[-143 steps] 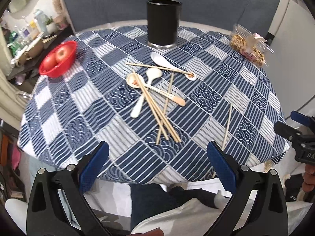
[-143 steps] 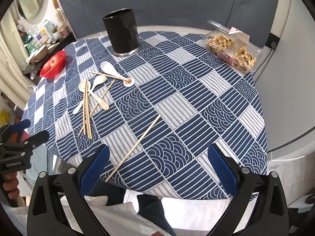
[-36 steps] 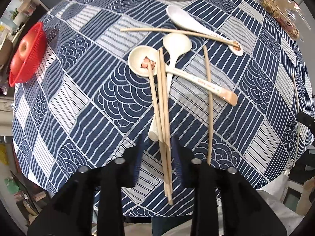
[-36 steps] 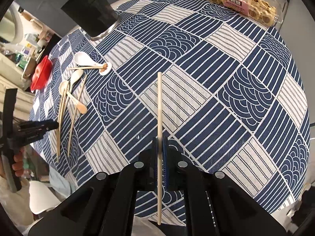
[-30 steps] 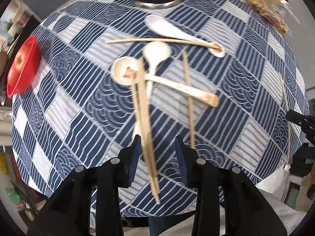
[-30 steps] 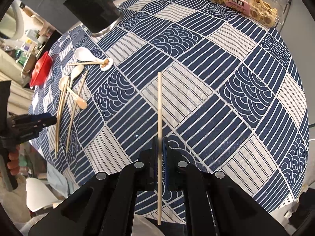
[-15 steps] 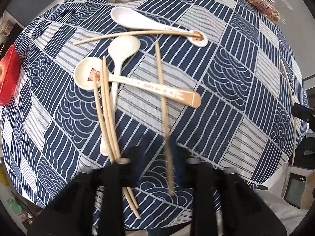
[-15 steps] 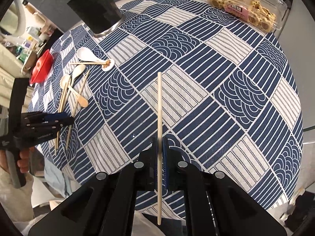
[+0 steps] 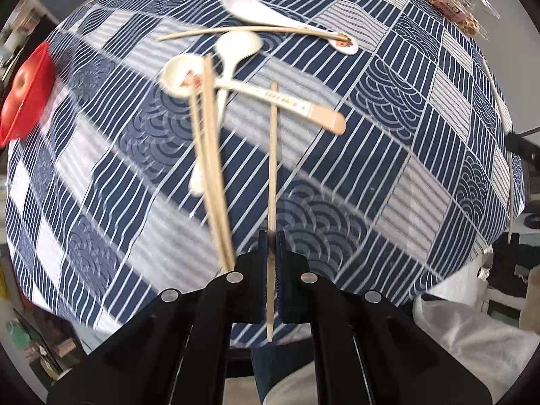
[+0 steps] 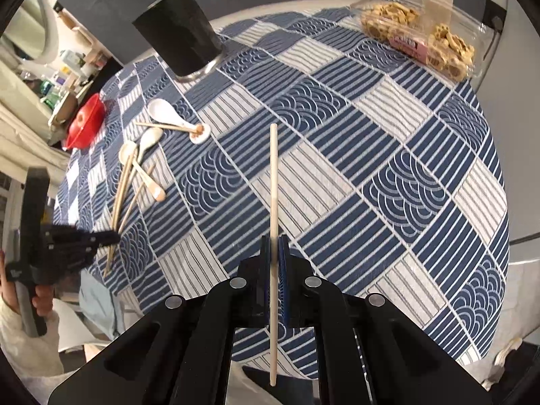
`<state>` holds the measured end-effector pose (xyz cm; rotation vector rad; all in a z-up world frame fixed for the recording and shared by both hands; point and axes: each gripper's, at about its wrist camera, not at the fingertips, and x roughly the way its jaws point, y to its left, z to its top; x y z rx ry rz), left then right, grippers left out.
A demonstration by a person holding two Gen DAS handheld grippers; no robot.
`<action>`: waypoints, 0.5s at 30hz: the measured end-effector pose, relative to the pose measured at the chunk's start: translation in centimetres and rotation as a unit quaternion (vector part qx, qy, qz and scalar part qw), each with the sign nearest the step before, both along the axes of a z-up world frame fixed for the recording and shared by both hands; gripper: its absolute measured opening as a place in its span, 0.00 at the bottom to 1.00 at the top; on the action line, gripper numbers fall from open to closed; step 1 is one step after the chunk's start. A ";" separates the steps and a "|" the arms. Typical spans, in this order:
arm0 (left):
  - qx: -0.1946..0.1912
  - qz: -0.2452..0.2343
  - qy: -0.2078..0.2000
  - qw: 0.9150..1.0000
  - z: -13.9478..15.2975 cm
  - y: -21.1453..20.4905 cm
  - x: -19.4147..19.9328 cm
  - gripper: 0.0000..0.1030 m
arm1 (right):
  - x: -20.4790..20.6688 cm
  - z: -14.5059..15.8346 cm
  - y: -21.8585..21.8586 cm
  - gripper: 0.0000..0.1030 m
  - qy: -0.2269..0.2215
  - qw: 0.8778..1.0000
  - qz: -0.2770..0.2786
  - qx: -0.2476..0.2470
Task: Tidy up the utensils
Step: 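Lift both held wooden sticks up off the cloth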
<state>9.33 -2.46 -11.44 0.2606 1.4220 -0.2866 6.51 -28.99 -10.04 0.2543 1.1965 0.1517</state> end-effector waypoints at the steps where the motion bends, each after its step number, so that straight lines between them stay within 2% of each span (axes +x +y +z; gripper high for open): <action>1: 0.000 0.005 -0.002 1.000 0.3 0.5 -0.5 0.04 | 0.1 0.2 0.0 0.05 -0.004 1.000 0.001 0.002; 7: -0.001 0.039 -0.025 0.999 2.5 3.4 -3.6 0.05 | 1.4 2.1 0.3 0.05 -0.033 0.999 0.015 0.008; 10: -0.011 0.055 -0.037 0.998 3.2 4.7 -3.7 0.05 | 2.0 3.1 0.3 0.05 -0.046 0.999 0.022 0.007; 15: -0.027 0.075 -0.070 0.994 4.6 6.0 -1.6 0.05 | 3.4 5.6 0.2 0.05 -0.076 0.996 0.031 0.014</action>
